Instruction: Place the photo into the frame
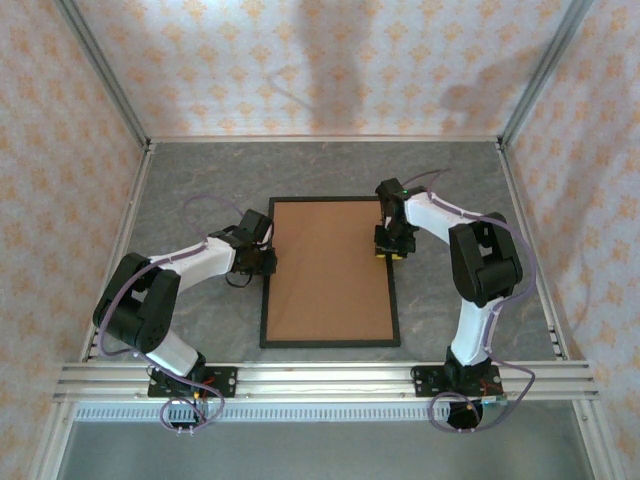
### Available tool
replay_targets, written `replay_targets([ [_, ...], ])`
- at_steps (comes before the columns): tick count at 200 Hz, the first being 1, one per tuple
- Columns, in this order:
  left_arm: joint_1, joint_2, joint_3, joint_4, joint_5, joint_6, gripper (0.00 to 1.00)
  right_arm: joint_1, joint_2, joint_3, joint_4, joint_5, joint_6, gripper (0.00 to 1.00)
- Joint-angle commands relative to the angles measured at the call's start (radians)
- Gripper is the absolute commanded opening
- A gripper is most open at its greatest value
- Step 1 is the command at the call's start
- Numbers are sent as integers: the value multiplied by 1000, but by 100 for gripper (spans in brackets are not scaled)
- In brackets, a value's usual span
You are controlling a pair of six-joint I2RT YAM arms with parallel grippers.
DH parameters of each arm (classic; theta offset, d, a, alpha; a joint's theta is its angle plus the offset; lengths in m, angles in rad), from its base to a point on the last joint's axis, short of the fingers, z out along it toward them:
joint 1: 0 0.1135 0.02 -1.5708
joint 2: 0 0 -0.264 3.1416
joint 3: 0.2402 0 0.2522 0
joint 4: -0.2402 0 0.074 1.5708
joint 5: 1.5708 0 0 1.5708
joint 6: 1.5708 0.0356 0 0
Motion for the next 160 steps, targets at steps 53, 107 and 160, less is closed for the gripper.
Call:
replay_targets([
  [53,-6,23,12,-9,-1,22,19,-37,-96,7,-41,-3,-17,39],
  [107,-6,25,11,-9,-2,23,19,-49,-46,10,-41,38,-32,31],
  [160,-5,28,14,-9,-2,23,19,-48,-5,16,-22,10,-30,30],
])
